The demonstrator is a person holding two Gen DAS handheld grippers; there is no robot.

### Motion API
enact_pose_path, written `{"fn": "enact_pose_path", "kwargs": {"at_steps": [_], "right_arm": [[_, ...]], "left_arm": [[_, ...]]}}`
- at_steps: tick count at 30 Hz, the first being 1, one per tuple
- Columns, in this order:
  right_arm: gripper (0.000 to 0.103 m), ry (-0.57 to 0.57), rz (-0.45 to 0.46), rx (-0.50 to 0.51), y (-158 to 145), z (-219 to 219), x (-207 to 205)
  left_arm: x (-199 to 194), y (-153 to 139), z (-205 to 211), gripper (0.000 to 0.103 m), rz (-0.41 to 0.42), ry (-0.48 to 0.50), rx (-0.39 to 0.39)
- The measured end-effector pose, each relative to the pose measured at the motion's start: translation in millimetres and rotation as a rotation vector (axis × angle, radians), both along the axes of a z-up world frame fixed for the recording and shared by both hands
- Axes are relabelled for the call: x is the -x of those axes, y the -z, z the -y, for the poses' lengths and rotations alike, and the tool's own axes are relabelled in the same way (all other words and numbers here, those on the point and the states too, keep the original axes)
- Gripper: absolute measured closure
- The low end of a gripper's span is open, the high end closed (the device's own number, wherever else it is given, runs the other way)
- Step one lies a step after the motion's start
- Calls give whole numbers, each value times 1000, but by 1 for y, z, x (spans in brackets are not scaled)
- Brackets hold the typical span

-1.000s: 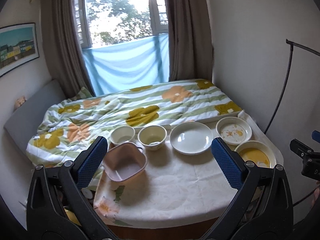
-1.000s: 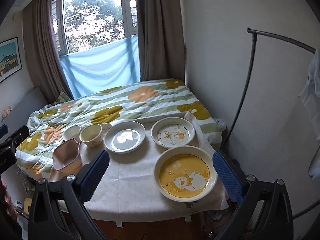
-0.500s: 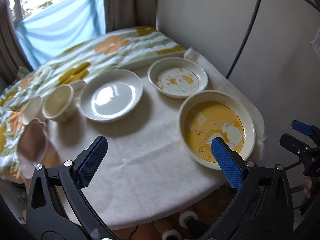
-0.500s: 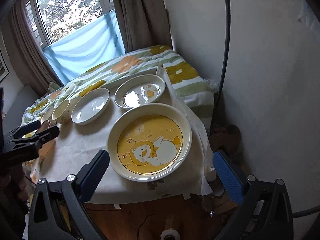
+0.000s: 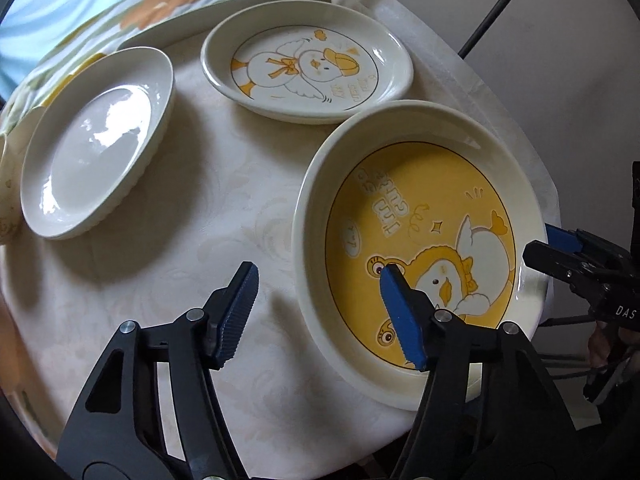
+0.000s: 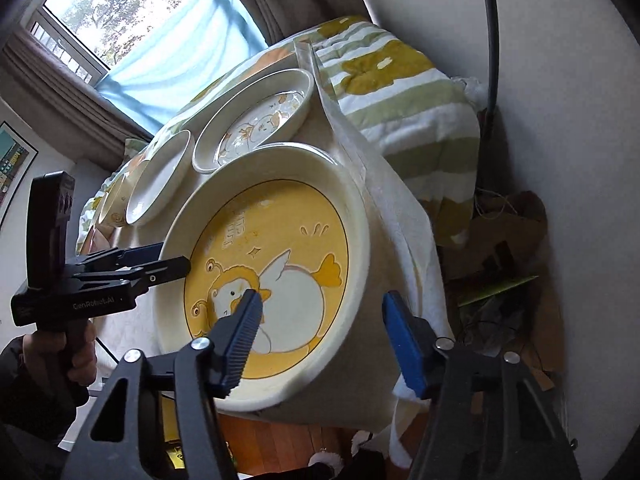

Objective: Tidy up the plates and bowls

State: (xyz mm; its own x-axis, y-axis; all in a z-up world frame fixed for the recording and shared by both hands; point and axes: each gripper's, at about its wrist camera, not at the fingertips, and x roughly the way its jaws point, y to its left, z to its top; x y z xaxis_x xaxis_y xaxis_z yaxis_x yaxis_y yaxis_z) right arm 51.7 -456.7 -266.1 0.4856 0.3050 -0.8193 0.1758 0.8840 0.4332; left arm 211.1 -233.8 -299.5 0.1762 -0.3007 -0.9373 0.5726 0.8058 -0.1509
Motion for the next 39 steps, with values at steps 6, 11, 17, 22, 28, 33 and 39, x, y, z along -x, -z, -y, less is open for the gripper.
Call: {"fn": "enact_pose_path", "kwargs": {"at_steps": [6,11,17,22,28,33,39], "right_arm": [[70,-44,-12,5,5,3,-8],[80,-39,-24,-20,8,11,-9],[80,-57,-23,-1,8,9,-10],[80,-71,-25,25,7,8,-11],[80,-77,-23,36,4,6,-12],[80,-105,-8,51,-4,-2,-15],[80,-148,24,67,-21,-18,-22]], "left_arm": [[-1,7,4,78,-48,18,-14],[-8,9,0,82,-63,-13,1],[-11,14,-2,82,-37,-1,-17],[-1,6,1,82,-21,3,-12],[5,-2,-1,82,-8,0,1],[9,-13,-13,82,19,-23,24],[16,-34,-39,82,52,-70,52]]}}
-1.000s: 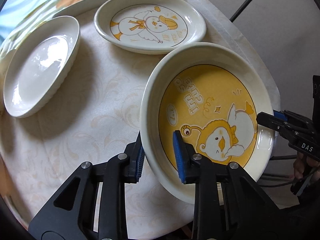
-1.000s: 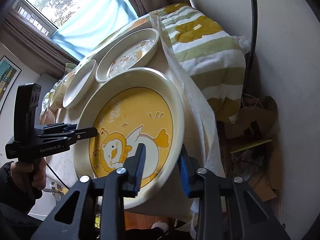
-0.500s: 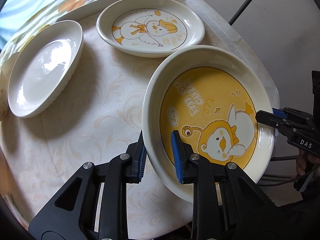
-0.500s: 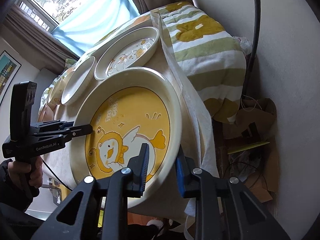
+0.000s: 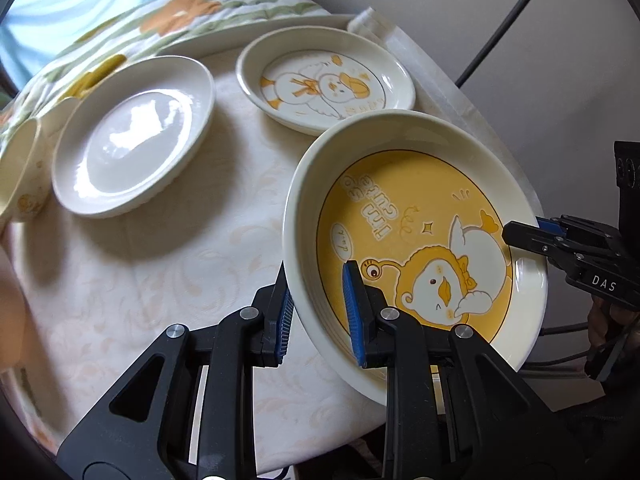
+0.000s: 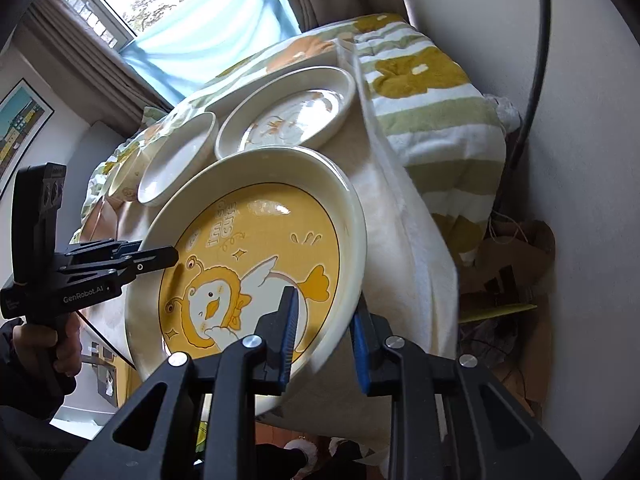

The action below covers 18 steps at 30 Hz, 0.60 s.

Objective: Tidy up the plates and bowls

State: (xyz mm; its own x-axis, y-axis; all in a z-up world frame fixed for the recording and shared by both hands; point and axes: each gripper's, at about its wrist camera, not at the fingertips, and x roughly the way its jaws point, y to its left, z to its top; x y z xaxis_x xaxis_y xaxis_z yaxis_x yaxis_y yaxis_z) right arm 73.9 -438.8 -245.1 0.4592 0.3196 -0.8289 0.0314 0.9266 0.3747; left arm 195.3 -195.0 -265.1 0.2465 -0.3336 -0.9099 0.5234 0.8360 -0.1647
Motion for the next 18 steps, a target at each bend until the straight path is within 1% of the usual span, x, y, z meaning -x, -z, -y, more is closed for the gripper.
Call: {"fn": "enact_pose_path", "kwargs": {"at_steps": [5,10,15,18], "right_arm": [[80,-66,29,17,-21,-28,-15],[80,-139,58,24,-36,-74,-29],[80,-204,60,3,-38,-129,-40],[80,-243,50,-7,-32,-164,-47]], "left_arm": [[6,-26,-41,82,37,-70,26],[9,-44,-94,82,59,-147,31],[19,-52,-154,82,63,-216,15],[23,-49,-191,82,54,-254,-1]]}}
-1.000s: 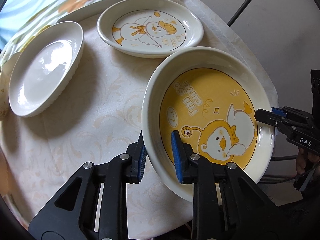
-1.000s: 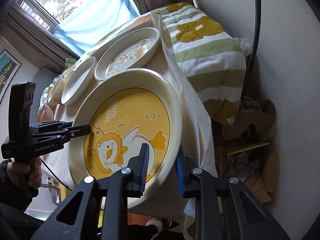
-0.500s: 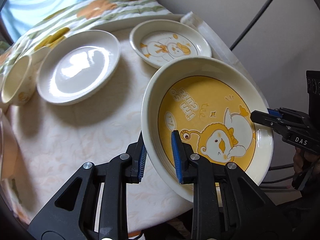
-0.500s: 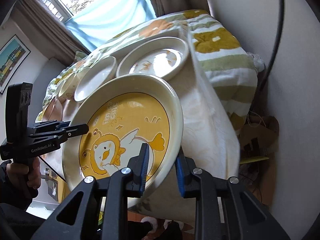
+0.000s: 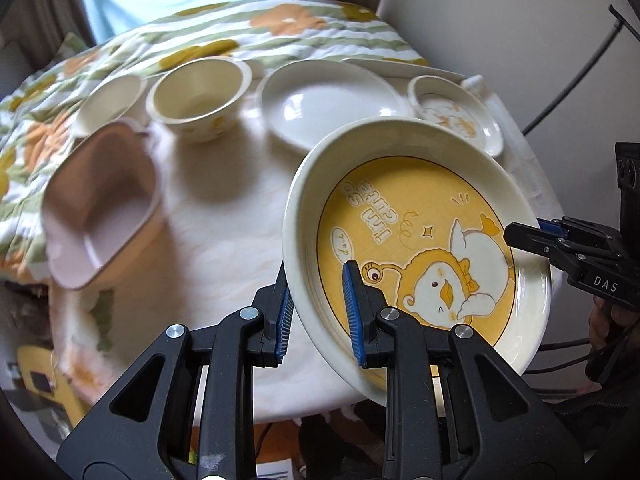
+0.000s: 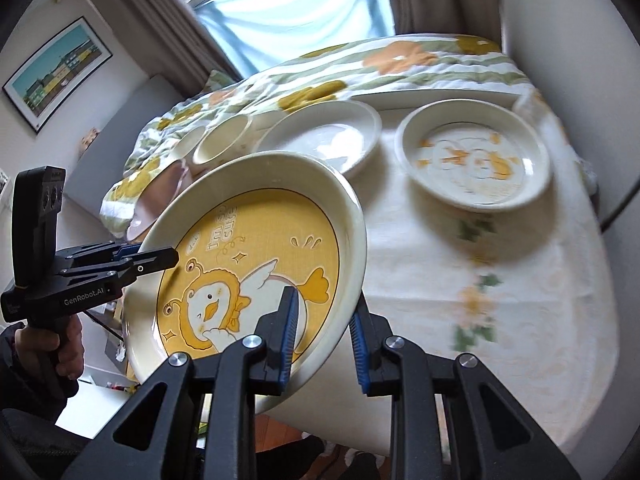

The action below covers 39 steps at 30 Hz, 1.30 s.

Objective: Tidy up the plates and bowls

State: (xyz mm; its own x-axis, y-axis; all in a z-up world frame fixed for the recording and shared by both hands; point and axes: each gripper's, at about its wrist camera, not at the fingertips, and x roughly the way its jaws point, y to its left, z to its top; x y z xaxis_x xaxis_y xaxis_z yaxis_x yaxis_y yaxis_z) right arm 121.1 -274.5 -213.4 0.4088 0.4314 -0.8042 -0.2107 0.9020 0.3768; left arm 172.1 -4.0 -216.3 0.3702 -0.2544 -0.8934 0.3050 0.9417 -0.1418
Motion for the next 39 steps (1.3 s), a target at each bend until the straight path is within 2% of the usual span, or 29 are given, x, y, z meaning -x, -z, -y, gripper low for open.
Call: {"fn": "enact_pose_path", "kwargs": {"at_steps": [8,14,17,22,29,33,38,39], "right_arm": [[80,-65,-41,4,30,-81,-12],[80,-71,-38,18,50,-112,-16],[80,-75,-22,20,55,-116,-15],[80,-84,-13,31,61,-117,-11],[80,-96,1,83,62,-124,-9],[80,-73,-7,65,64,-122,-10],[79,-103,-52,69,71,-127,-11],[79,-113,-60,76,73,-130,-10]], "left_arm": [[2,29,-81,82,-41,-60,-14],[1,55,-110,82,-30,-61,-13],[1,61,-115,82,3,-65,-3],[-2,73,-112,82,1,-74,-11],[-1,71,-107,82,15,-63,-47],[-1,71,-106,82,7,-64,-57],[0,74,-105,74,-10,-47,-46],[1,76,-105,67,-16,-44,-41]]}}
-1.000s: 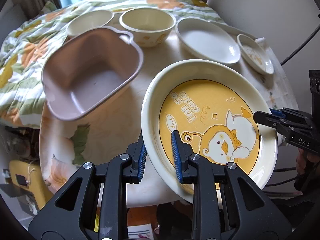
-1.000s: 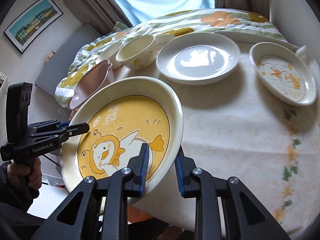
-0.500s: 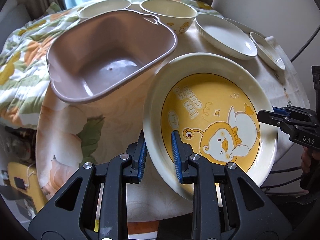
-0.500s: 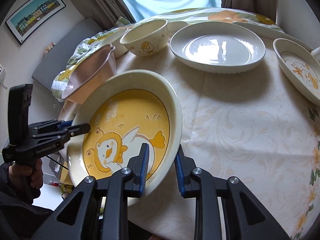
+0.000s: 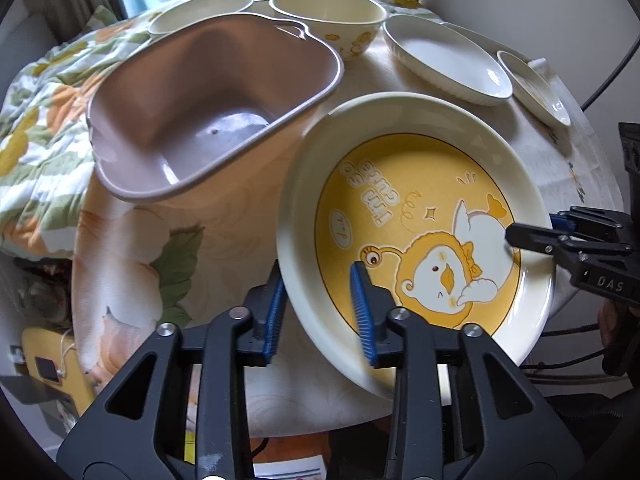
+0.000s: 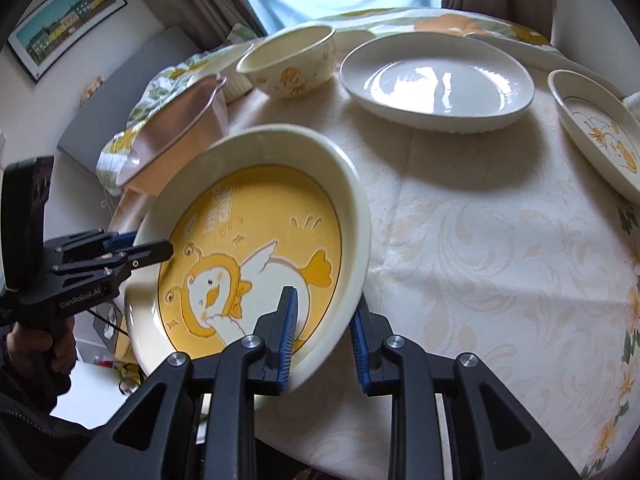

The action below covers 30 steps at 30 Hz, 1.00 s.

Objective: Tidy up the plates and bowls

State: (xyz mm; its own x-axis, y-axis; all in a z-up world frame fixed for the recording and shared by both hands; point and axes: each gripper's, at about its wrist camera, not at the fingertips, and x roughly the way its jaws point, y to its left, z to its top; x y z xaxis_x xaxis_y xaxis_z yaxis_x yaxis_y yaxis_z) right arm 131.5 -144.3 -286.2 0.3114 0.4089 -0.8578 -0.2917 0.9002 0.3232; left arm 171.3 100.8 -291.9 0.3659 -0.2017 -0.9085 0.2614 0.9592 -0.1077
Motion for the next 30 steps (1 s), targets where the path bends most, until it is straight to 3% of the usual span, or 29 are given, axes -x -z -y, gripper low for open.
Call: {"fn": "enact_pose_path", "kwargs": {"at_steps": [3,5,13,19,23,24,25,26,28,30], "right_arm": [[67,14,-7,-35,-1,-1,0],[55,28,-18,-55,-1,-3,0],[52,-3,-7,15,-12,-8,1],[52,33,96,-11,-56,35,12],[52,67,227,-57,-106,76,19],[52,76,266,-66,-121,87,19],[50,78,298,-73,-135,99,18],[33,71,311,-74,-144,106,15],[0,50,347,-61,-163,122,8],[0,31,391,-25,-176,133,3]], "left_arm": [[2,1,1,46,4,-6,0],[4,0,0,44,14,-9,2],[14,-9,0,44,24,-77,-40],[31,-56,14,44,94,-142,-59],[39,-108,40,44,209,-169,-27],[39,-124,51,37,251,-178,-18],[40,-136,58,17,285,-188,-10],[39,-148,66,6,322,-200,-3],[37,-170,81,0,401,-216,31],[28,-179,97,0,414,-212,51]]}}
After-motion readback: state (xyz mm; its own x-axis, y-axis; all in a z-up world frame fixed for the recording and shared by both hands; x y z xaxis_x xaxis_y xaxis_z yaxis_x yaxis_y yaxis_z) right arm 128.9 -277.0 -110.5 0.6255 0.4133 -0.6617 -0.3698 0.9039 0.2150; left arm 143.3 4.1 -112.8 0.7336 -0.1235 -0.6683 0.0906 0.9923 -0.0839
